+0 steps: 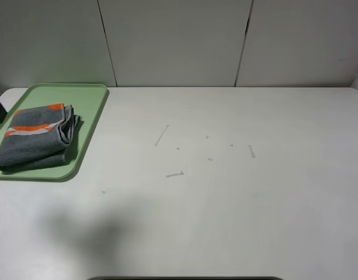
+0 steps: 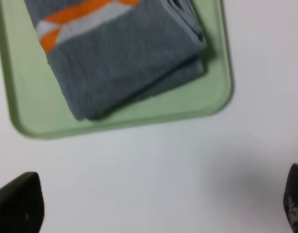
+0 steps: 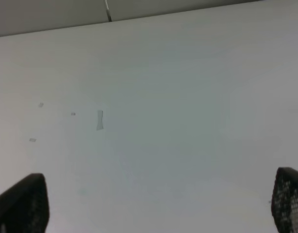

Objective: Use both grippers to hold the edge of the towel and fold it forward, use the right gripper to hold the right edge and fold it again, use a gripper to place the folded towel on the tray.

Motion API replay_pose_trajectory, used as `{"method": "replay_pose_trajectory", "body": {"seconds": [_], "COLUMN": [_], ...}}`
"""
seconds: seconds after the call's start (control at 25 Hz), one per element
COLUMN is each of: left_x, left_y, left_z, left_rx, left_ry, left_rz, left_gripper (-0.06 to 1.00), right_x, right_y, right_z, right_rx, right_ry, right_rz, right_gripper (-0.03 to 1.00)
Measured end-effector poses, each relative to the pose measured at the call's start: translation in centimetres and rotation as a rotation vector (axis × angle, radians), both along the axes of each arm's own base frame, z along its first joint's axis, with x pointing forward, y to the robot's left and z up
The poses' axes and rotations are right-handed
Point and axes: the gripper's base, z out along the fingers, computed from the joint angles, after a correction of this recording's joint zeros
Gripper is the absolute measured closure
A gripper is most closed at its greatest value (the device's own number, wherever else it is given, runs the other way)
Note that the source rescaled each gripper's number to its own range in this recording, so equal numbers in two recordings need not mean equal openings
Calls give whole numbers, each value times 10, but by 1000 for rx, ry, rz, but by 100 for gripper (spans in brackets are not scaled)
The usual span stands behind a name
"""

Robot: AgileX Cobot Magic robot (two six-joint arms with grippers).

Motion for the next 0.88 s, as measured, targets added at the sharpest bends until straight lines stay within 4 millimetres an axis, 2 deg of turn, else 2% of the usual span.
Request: {"method": "replay_pose_trajectory", "body": {"seconds": [0.28,0.44,0.68,0.88], "left_x": [-68,-98,-129,-143], "left_y": [3,3,5,2], "left_z": [-7,-17,-37,-37], "left_rx": [-69,-113,-129,-162], "left_ry": [-120,-187,-242,-301], "left_rz": [0,-3,-7,-53], "left_gripper": [-6,-6,-6,-6], "right_x": [0,0,0,0], "right_y": [0,0,0,0], "right_z": [0,0,0,0], "right_rx": [0,0,0,0], "right_ry": [0,0,0,0], "right_rz": [0,0,0,0], "right_gripper": [-3,-3,-3,-3]}}
